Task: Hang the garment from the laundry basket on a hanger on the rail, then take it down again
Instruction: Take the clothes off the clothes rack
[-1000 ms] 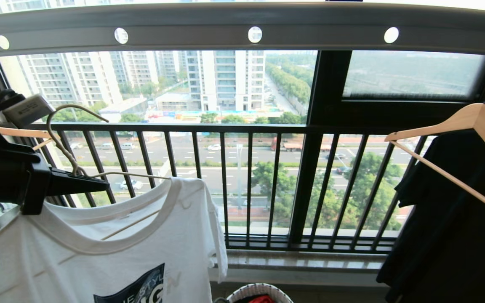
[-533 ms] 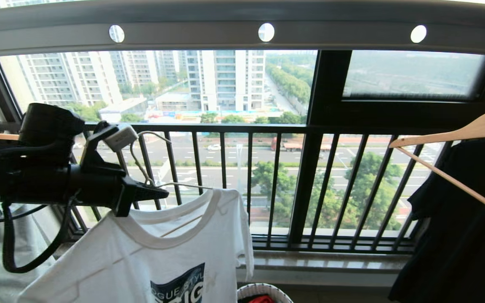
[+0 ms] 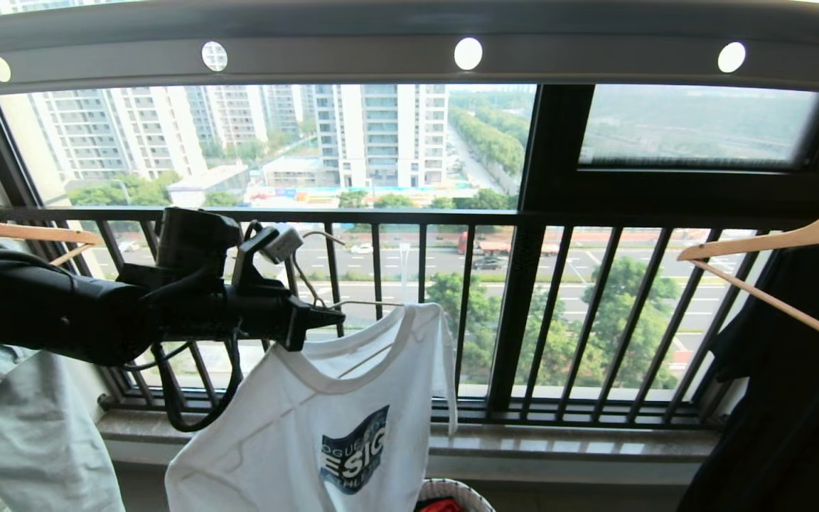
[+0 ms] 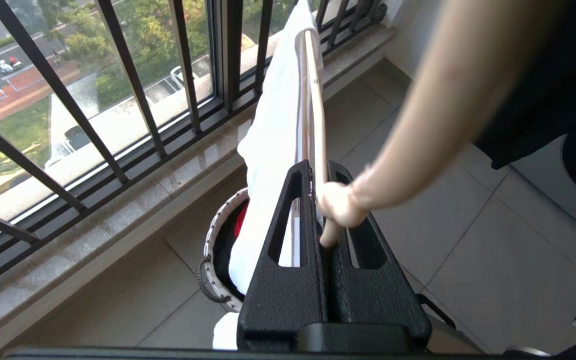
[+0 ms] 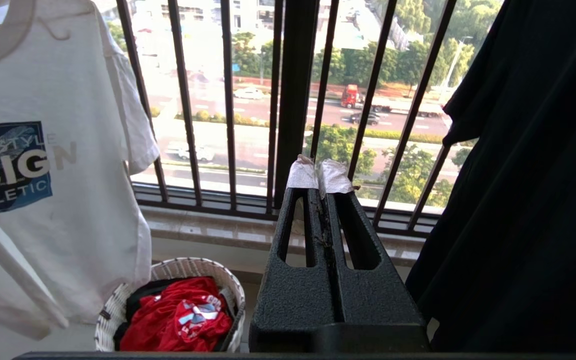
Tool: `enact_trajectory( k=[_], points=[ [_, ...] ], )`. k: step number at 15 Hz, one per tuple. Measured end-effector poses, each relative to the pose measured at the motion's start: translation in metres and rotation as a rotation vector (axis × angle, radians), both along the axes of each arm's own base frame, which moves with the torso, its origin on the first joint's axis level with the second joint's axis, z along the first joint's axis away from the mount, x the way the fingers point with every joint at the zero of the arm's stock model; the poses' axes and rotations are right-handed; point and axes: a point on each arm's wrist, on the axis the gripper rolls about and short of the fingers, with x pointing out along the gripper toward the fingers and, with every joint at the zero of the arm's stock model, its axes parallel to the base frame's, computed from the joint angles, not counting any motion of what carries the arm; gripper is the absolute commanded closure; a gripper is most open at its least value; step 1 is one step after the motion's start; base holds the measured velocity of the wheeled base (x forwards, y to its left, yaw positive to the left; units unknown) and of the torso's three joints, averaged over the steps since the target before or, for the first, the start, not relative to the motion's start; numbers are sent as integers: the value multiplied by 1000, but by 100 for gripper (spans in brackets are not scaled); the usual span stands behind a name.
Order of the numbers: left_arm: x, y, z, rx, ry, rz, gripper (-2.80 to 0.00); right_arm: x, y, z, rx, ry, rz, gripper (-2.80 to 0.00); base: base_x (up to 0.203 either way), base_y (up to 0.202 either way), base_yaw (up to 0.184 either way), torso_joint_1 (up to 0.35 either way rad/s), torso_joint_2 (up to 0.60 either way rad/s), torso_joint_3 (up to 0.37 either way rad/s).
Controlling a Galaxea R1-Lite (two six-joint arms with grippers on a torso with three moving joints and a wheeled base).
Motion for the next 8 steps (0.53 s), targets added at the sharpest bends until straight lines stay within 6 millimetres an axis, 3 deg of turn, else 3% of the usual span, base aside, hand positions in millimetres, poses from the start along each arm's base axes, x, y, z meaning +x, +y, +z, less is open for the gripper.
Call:
enact_trajectory(
  k=[2, 5, 8],
  points=[
    [5, -12, -9, 1, -6, -6, 0, -6, 0, 18, -2, -46, 10, 0, 0, 0, 0, 0, 0, 0],
    [3, -28, -17, -6, 39, -40, 0, -10, 0, 62, -12, -48, 14, 0, 0, 0, 0, 0, 0, 0],
    [-1, -41, -19, -34, 90, -49, 0, 7, 1, 123, -66, -17, 26, 0, 0, 0, 0, 0, 0, 0]
  ],
)
